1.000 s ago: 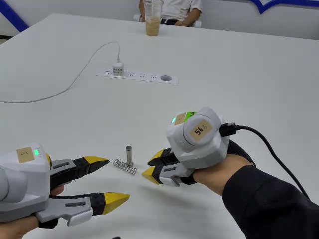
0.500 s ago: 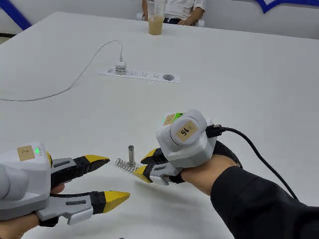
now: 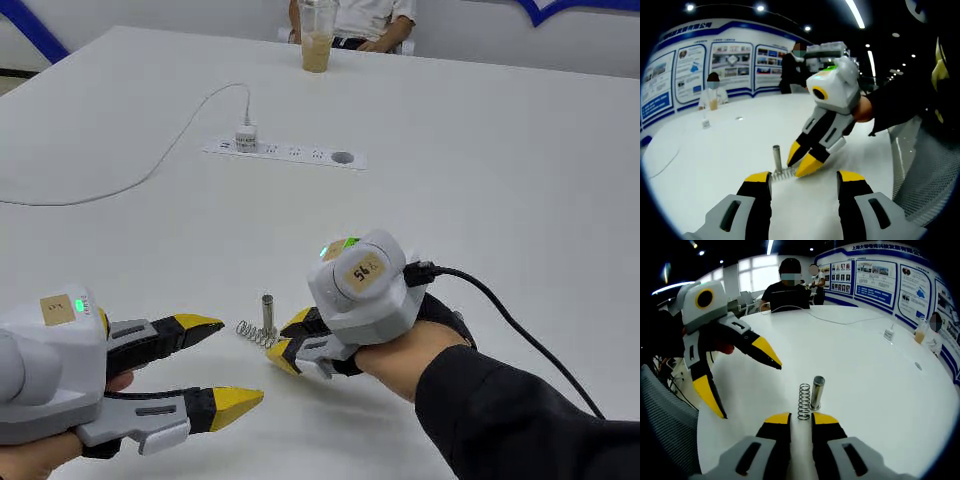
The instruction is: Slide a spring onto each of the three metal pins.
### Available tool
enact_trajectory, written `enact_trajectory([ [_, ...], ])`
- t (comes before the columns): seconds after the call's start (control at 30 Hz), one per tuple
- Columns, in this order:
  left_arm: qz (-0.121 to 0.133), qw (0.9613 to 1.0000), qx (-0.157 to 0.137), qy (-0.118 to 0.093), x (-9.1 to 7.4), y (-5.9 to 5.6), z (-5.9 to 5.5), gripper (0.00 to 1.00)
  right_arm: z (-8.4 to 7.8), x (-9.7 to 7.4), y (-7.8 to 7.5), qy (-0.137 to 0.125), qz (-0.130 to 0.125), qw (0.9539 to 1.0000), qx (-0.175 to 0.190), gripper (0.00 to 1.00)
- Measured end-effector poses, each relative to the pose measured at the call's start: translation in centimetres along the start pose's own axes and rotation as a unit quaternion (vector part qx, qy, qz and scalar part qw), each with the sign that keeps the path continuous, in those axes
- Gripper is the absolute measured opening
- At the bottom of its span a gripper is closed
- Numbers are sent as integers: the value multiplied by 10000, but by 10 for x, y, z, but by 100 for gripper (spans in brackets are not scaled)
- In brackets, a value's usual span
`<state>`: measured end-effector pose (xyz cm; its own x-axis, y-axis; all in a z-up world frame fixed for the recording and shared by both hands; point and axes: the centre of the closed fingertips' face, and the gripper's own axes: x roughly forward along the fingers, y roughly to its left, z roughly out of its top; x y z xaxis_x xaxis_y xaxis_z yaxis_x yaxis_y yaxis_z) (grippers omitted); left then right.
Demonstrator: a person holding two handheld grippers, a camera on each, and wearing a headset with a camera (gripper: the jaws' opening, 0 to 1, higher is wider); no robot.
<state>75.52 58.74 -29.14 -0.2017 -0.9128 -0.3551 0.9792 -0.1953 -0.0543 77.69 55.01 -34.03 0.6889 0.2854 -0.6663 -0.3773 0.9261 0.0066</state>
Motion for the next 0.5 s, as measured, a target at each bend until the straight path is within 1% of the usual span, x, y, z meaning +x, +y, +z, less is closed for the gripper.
enact_trajectory([
  [0.5, 38, 10000, -23, 16, -2, 3, -3, 53, 0, 6, -1, -29, -31, 10000, 40, 16],
])
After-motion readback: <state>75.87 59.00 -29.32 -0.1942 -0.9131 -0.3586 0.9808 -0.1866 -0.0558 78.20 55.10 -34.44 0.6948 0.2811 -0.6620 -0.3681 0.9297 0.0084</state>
